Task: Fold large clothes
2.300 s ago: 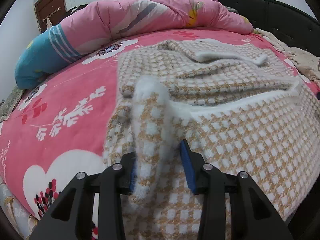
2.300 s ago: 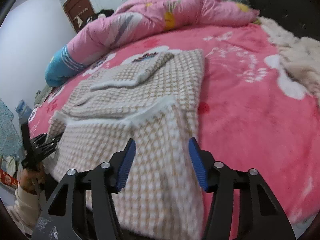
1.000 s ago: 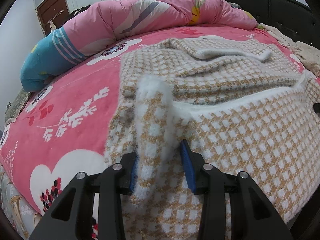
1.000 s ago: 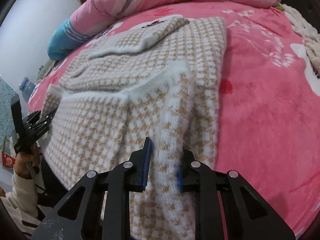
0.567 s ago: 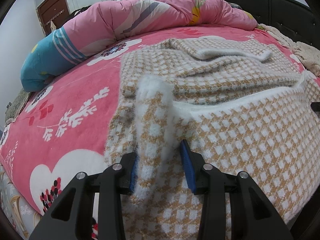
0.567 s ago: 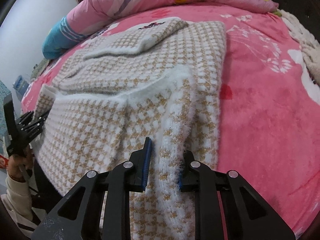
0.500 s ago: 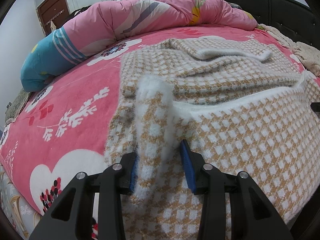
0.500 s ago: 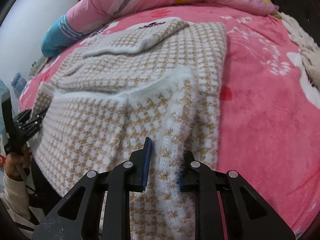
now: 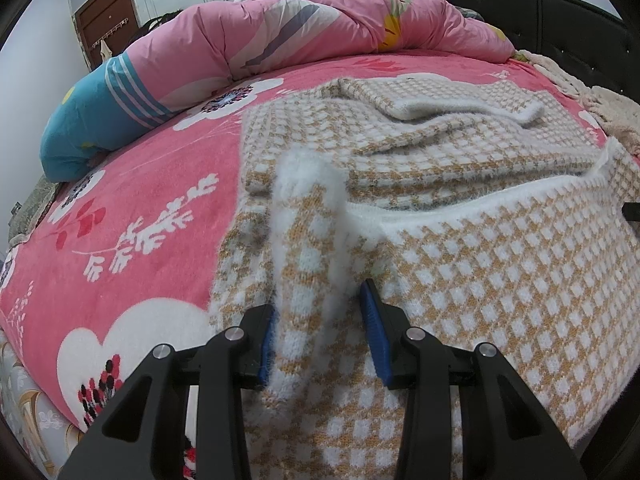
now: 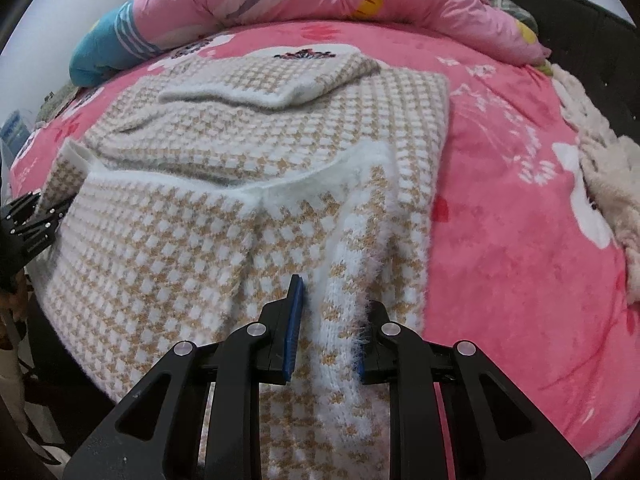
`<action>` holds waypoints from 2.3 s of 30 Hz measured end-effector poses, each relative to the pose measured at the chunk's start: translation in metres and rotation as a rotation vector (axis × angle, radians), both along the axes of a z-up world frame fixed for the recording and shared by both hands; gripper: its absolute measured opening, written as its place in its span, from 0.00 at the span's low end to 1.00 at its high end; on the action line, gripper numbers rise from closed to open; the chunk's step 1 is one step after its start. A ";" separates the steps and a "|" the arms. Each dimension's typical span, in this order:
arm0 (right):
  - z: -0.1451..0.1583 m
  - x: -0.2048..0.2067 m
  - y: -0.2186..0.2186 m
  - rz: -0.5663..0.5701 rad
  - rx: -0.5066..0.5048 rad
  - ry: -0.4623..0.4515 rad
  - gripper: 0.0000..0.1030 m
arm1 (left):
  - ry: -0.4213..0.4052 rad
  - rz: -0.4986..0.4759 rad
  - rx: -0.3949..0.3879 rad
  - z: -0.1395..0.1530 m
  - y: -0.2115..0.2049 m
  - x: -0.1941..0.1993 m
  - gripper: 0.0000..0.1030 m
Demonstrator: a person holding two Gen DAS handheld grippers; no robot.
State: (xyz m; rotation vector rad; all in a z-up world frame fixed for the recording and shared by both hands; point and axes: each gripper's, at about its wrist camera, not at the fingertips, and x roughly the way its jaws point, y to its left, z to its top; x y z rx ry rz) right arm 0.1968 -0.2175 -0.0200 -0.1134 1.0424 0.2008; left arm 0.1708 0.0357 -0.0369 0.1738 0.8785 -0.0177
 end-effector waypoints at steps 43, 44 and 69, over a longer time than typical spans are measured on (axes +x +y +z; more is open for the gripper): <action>-0.002 0.016 0.006 -0.045 -0.064 0.077 0.23 | 0.005 0.024 -0.067 -0.002 0.005 0.005 0.36; -0.002 0.015 0.007 -0.047 -0.071 0.075 0.22 | 0.005 0.024 -0.065 -0.002 0.006 0.004 0.36; -0.001 0.006 0.010 -0.033 -0.122 0.060 0.14 | 0.003 0.024 -0.085 -0.002 0.007 0.004 0.36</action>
